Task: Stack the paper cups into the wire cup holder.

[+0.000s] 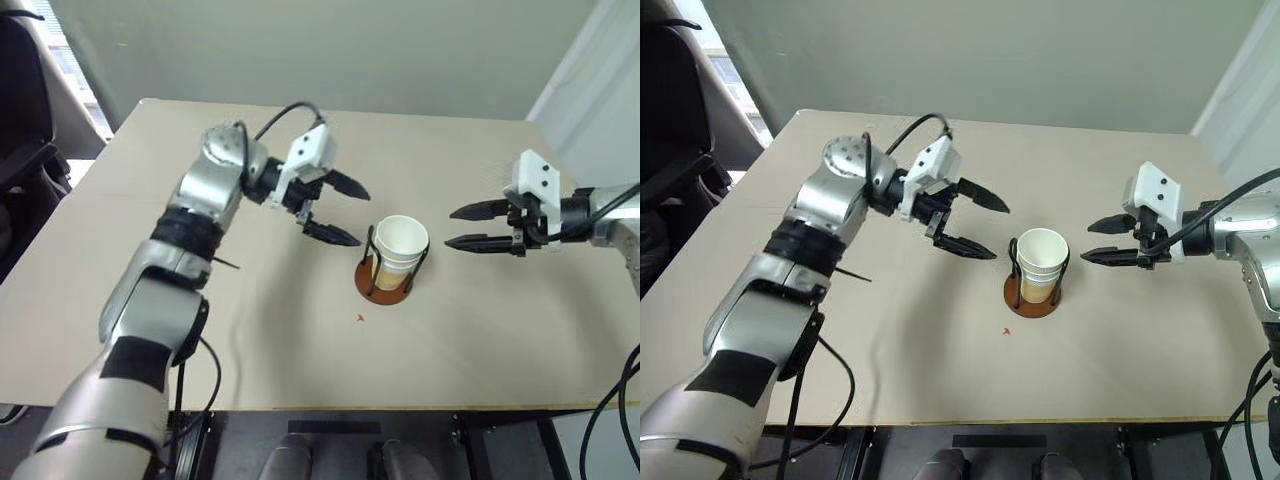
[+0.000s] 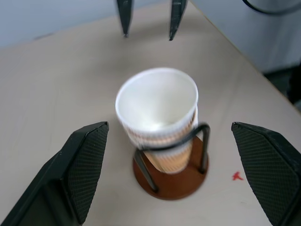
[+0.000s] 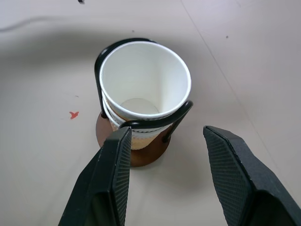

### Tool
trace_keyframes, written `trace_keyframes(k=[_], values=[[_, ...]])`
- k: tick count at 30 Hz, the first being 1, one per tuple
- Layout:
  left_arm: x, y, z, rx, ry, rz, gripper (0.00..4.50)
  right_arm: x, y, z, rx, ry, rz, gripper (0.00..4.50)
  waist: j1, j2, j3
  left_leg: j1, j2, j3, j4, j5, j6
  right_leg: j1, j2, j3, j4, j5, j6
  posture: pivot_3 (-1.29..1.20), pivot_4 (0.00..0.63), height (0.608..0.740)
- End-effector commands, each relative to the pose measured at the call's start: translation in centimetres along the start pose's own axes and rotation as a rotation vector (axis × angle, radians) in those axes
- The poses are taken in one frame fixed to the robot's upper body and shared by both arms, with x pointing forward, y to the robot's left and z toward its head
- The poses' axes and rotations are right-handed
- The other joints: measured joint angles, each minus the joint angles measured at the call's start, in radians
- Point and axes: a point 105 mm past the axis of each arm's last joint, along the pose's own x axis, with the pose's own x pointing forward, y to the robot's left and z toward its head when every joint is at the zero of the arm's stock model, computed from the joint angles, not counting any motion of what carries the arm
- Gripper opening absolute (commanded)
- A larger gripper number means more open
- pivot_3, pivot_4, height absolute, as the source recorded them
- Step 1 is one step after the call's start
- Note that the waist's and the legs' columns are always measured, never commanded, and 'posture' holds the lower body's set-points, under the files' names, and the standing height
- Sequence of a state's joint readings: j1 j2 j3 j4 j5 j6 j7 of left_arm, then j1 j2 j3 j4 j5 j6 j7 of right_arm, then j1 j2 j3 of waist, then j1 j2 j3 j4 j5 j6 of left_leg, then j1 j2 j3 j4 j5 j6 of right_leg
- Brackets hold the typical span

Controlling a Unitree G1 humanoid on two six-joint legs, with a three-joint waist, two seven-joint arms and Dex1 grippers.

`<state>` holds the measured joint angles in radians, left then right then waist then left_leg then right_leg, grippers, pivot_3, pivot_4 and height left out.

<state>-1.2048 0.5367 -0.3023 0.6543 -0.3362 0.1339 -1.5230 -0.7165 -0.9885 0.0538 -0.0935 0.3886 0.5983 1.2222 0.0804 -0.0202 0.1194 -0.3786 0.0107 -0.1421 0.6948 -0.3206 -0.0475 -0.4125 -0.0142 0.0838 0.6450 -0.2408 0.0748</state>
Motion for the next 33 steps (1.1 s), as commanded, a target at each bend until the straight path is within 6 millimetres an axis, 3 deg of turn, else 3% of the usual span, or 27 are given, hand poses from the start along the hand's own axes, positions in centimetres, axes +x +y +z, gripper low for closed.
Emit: trace_keyframes(k=[1, 10, 19, 24, 33], values=[[-2.2, 0.7, 1.7, -0.016, -0.11, 0.152, 4.47, -1.1, -1.6, 0.4, -0.009, -0.029, -0.104, 2.4, 0.001, 0.0, 0.0, 0.0, 0.0, -0.001, 0.001, 0.0, 0.0, 0.0, 0.0, 0.0, 0.0, 0.0, 0.0, 0.0, 0.15, 0.74], [-6.9, 2.0, 0.6, -0.195, -0.291, 0.545, 4.47, -1.3, -4.4, -1.6, 0.083, -0.069, -0.29, 2.4, 0.001, 0.0, 0.0, 0.001, 0.0, 0.0, 0.003, 0.0, 0.0, 0.0, 0.0, 0.0, 0.0, 0.0, 0.0, 0.0, 0.15, 0.74], [-9.9, 2.4, -3.5, -0.241, -0.236, 0.921, 4.47, -1.0, -7.2, -3.3, 0.164, -0.117, -0.534, 2.4, -0.001, 0.001, 0.0, 0.004, 0.0, 0.003, 0.002, 0.0, 0.0, 0.0, 0.0, 0.0, 0.0, 0.0, 0.0, 0.0, 0.15, 0.74], [-10.0, 2.0, -5.1, -0.253, -0.214, 1.013, 4.47, -0.3, -8.0, -3.9, 0.218, -0.214, -0.645, 2.4, -0.001, 0.001, 0.0, 0.005, 0.0, 0.004, 0.001, 0.0, 0.0, -0.001, 0.0, 0.0, 0.0, 0.0, -0.001, 0.0, 0.15, 0.74], [-8.8, 2.0, -6.0, -0.228, -0.193, 1.057, 4.47, 0.6, -7.9, -4.6, 0.324, -0.317, -0.691, 2.4, 0.0, 0.001, 0.0, 0.005, 0.0, 0.007, -0.002, 0.0, 0.0, -0.002, 0.0, 0.0, 0.0, 0.001, -0.002, 0.0, 0.15, 0.74]])
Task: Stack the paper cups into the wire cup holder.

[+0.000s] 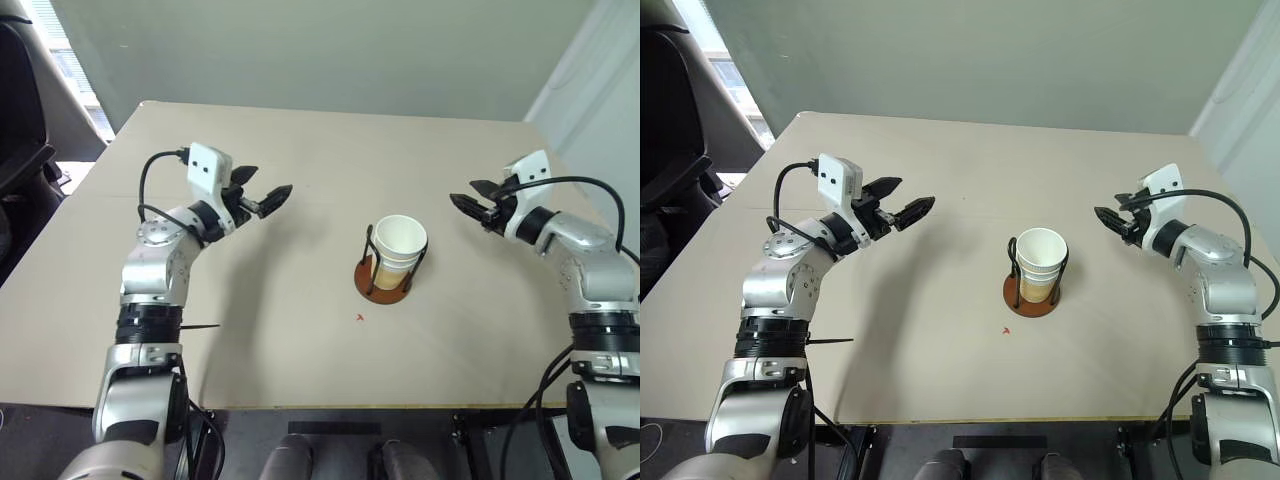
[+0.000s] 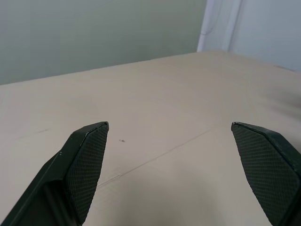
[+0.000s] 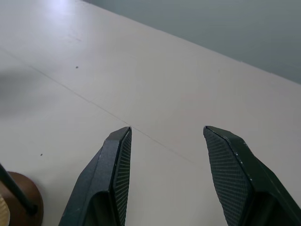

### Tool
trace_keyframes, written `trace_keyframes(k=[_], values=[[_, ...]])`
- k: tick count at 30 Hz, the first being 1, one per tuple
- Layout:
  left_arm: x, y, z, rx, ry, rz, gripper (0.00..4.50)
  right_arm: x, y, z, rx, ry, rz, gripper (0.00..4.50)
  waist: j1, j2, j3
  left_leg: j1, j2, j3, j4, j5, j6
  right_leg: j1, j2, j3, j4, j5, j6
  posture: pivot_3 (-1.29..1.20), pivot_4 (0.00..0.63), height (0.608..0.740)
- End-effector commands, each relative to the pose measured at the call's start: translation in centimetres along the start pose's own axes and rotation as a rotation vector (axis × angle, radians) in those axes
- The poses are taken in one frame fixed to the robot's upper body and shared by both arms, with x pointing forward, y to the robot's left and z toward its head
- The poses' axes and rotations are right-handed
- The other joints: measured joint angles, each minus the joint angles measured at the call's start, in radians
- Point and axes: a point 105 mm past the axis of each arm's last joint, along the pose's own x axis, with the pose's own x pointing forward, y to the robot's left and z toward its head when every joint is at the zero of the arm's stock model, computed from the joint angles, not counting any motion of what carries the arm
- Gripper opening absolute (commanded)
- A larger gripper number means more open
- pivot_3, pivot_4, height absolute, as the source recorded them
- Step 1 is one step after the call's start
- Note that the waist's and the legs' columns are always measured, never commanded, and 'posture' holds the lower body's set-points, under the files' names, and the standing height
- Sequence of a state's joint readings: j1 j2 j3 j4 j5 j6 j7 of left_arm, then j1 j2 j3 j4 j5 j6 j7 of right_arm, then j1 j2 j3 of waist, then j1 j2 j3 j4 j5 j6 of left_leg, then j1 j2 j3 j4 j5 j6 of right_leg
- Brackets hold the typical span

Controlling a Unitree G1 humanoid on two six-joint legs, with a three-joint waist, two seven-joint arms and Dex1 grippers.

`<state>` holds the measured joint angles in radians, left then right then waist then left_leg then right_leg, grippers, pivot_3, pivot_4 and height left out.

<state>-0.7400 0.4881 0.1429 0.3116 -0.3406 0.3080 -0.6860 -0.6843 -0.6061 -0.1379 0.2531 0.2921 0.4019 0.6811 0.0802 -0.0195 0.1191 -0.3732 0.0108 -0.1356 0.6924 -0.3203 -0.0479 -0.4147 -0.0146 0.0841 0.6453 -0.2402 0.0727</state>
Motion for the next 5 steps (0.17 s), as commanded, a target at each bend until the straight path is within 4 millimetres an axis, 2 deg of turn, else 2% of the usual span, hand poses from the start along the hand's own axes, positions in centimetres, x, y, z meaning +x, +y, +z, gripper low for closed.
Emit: trace_keyframes(k=[1, 5], values=[[0.28, -0.68, 1.4, 0.07, -0.058, 0.003, 4.47, -0.59, -1.14, 1.42, 0.021, -0.077, -0.069, 2.4, 0.0, 0.0, 0.0, 0.0, 0.0, 0.0, 0.0, 0.0, 0.0, 0.0, 0.0, 0.0, 0.0, 0.0, 0.0, 0.0, 0.15, 0.74], [0.29, -0.93, 1.38, 0.083, -0.073, 0.003, 4.47, -0.72, -1.13, 1.23, 0.036, -0.089, -0.101, 2.4, 0.0, 0.0, 0.0, 0.0, 0.001, 0.001, -0.002, 0.0, 0.0, -0.001, 0.0, 0.0, 0.0, 0.0, -0.001, 0.0, 0.15, 0.74]])
